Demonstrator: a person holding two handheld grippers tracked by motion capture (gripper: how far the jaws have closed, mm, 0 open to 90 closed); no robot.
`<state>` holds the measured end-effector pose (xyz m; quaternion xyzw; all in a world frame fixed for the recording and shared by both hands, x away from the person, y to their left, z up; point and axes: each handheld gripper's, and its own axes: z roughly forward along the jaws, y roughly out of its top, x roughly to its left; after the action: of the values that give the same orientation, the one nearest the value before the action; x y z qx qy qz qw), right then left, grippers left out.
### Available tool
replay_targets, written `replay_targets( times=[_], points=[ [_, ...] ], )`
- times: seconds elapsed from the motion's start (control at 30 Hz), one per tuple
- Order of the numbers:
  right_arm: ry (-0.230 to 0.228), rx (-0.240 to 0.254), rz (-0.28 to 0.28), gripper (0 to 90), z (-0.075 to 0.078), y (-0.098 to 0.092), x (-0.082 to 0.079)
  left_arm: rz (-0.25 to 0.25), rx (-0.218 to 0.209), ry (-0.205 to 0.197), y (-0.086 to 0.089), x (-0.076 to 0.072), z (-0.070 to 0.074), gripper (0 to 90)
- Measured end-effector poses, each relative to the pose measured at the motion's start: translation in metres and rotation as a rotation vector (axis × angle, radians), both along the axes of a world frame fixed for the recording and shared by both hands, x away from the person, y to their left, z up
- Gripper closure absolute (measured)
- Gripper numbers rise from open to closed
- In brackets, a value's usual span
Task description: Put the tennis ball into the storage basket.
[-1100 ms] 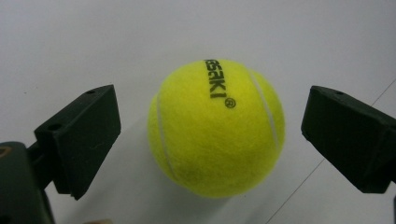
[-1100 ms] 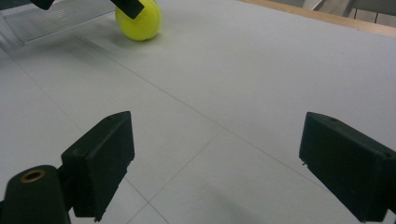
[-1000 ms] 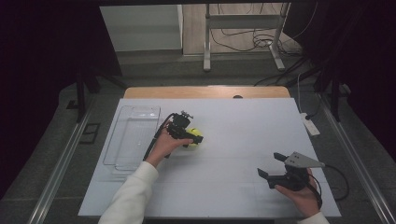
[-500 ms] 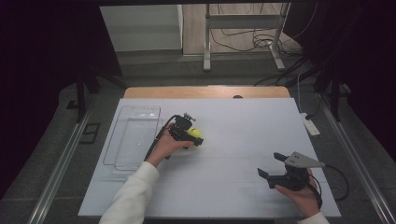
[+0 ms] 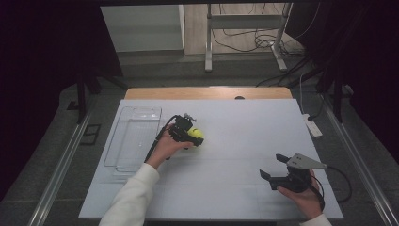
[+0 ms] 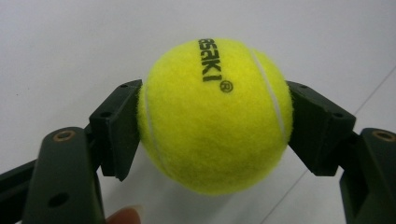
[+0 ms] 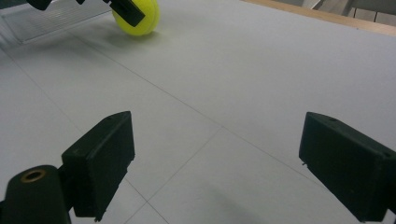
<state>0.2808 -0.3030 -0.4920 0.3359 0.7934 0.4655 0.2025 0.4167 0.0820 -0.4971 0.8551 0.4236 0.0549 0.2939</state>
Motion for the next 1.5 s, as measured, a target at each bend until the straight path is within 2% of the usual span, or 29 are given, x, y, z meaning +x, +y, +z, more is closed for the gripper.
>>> replay_targets(
  times=[0.27, 0.9, 1.5],
  points=[
    [0.003, 0.003, -0.002, 11.2, 0.000, 0.000, 0.000, -0.004, -0.023, -0.029, 0.004, -0.007, 0.008, 26.7],
    [0.004, -0.003, -0.003, 11.3, -0.001, 0.000, 0.000, 0.007, -0.067, -0.062, 0.011, -0.018, 0.017, 26.8],
    [0.006, -0.007, -0.004, 11.4, -0.001, 0.001, 0.000, 0.006, -0.114, -0.120, 0.018, -0.030, 0.034, 26.8]
  ],
)
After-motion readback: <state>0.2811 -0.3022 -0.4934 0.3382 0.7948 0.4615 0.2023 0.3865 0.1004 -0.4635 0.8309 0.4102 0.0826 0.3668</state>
